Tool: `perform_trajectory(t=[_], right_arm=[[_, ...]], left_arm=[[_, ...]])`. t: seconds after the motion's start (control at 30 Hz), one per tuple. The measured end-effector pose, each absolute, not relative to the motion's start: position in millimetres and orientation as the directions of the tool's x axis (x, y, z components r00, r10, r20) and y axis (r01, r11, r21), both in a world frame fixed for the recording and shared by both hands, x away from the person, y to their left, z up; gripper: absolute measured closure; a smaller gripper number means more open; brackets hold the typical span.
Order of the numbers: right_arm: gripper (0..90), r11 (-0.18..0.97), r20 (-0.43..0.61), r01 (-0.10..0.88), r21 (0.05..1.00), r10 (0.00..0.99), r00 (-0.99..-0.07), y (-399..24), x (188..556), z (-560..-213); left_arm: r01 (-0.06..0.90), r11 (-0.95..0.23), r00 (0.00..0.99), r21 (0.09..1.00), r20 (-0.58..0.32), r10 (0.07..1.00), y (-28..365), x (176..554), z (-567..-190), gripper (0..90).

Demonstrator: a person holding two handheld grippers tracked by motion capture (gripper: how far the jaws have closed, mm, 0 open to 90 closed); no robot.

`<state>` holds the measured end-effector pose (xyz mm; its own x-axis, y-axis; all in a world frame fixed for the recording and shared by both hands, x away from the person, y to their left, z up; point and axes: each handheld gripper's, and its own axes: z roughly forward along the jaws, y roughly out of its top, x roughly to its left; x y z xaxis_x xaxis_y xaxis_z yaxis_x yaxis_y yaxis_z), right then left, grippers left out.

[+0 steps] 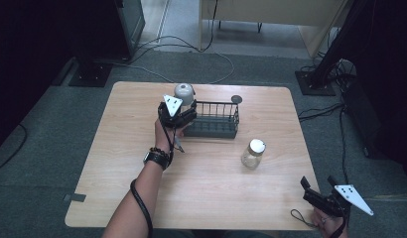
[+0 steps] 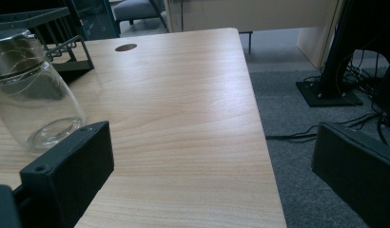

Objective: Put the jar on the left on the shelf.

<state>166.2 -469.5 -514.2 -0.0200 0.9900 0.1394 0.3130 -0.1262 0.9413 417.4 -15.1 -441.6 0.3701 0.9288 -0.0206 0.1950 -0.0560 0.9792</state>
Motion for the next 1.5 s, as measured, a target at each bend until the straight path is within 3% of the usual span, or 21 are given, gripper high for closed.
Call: perform_trajectory(t=[0.27,0.53,0.67,0.73,0.77,1.23,1.27,1.5], right_arm=[[0.1,-0.127,0.138,0.310,0.942,0.990,-0.015,-469.2,166.1,-514.2],[0.1,-0.125,0.136,0.309,0.943,0.991,-0.012,-468.5,165.9,-514.2],[0.1,-0.124,0.134,0.308,0.943,0.991,-0.012,-468.5,165.7,-514.2],[0.1,-0.124,0.134,0.307,0.944,0.991,-0.011,-468.5,165.6,-514.2],[0.1,-0.124,0.134,0.307,0.944,0.991,-0.011,-468.5,165.6,-514.2],[0.1,-0.122,0.130,0.305,0.945,0.991,-0.007,-467.8,165.3,-514.3],[0.1,-0.122,0.130,0.305,0.945,0.991,-0.007,-467.8,165.3,-514.3],[0.1,-0.119,0.126,0.307,0.944,0.992,-0.005,-467.2,165.5,-514.2]], left_arm=[[0.191,-0.076,0.371,0.979,0.000,0.929,-16.0,414.2,-444.6,28.9],[0.197,-0.044,0.393,0.979,-0.038,0.919,-11.7,414.0,-445.0,28.1],[0.184,-0.030,0.398,0.982,-0.046,0.916,-12.3,411.4,-445.1,17.1],[0.192,-0.014,0.404,0.981,-0.066,0.912,-11.6,411.9,-445.2,17.1],[0.192,-0.014,0.404,0.981,-0.066,0.912,-11.6,411.9,-445.2,10.5],[0.180,0.034,0.443,0.983,-0.112,0.890,-6.0,399.1,-457.7,10.3],[0.180,0.034,0.443,0.983,-0.112,0.890,-6.0,399.1,-457.7,0.0],[0.175,0.026,0.442,0.984,-0.102,0.891,-3.8,391.1,-463.2,0.0]])
